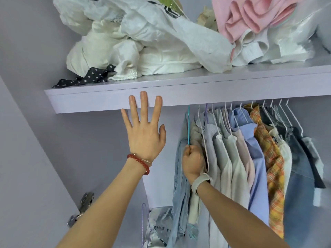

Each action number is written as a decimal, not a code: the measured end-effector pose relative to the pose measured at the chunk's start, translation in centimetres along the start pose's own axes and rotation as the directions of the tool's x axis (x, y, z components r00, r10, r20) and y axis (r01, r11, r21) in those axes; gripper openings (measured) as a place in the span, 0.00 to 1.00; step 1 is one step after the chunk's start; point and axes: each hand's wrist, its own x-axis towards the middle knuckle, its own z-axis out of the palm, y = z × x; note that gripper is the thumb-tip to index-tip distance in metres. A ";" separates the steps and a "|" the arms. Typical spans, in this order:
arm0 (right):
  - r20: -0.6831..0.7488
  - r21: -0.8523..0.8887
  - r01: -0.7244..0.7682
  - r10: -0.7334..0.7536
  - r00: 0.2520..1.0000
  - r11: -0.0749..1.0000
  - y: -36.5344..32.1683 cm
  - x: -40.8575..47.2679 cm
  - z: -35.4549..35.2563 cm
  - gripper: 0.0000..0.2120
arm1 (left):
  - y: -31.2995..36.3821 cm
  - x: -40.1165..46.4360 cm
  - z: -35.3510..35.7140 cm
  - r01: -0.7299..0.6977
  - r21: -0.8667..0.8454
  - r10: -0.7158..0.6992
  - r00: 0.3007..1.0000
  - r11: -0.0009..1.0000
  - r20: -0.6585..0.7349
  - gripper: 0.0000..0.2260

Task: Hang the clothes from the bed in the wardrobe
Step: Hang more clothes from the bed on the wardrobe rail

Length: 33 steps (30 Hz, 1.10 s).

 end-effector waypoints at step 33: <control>-0.743 -0.429 -0.842 0.403 0.535 0.327 19.2 -46.3 -47.1 0.15 | 40.0 -35.3 -14.4 -0.140 -0.990 0.979 0.204 0.000 -0.029 0.16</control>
